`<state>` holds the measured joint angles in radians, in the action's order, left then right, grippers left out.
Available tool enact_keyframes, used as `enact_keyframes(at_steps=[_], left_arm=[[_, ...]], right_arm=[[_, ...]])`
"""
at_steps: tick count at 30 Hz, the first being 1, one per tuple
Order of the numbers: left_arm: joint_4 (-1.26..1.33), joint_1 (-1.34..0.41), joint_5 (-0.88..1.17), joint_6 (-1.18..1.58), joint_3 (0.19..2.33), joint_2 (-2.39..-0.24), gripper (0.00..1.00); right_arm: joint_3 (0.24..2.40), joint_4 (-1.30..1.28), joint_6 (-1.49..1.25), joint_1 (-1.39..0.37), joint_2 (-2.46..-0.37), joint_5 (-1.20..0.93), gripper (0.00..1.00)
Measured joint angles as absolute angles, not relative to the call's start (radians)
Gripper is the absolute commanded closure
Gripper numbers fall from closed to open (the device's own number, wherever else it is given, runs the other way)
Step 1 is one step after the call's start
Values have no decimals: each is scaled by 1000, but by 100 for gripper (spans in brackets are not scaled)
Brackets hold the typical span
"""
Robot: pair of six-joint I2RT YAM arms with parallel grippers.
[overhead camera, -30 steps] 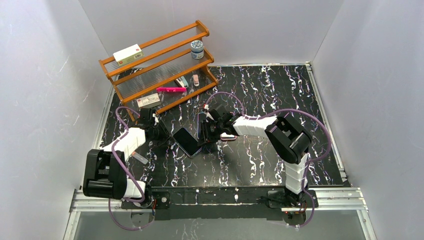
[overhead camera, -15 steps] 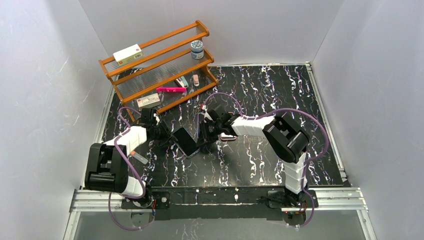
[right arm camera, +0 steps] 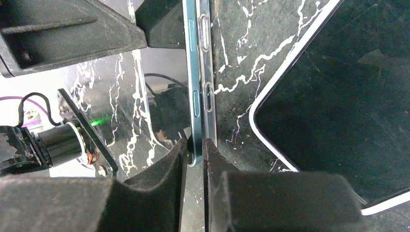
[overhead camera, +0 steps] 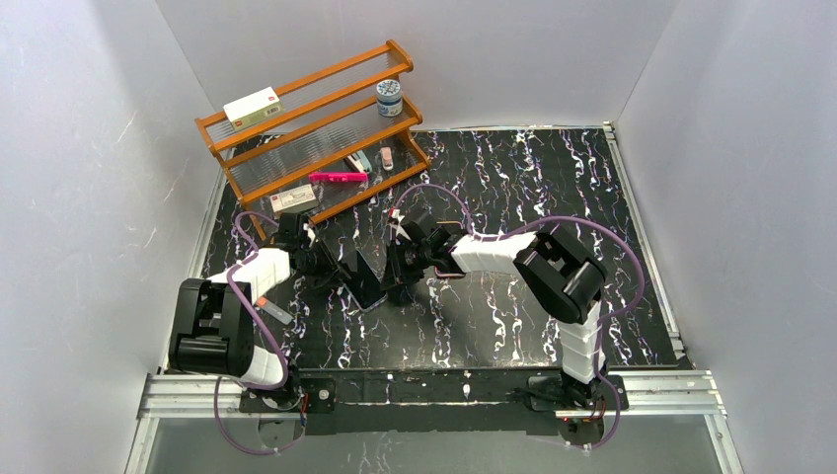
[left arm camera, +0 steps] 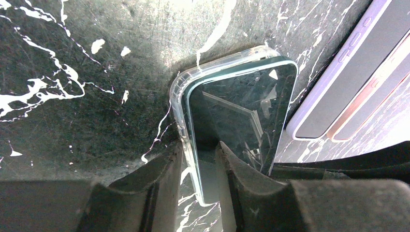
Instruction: Put the phone into the phone case
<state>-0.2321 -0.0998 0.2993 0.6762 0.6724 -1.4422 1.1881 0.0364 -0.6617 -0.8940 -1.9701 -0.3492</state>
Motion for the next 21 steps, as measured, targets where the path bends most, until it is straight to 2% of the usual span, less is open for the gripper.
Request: enact_keyframes(at_steps=[5, 14, 21], left_arm=[[-234, -100, 299, 676, 672, -1443, 74], [-300, -99, 262, 672, 689, -1416, 65], [-349, -86, 204, 667, 701, -1388, 74]], right_arm=[[1188, 68, -653, -898, -1970, -334, 59], [1211, 86, -633, -898, -1972, -320, 41], [1265, 113, -623, -898, -2018, -327, 32]])
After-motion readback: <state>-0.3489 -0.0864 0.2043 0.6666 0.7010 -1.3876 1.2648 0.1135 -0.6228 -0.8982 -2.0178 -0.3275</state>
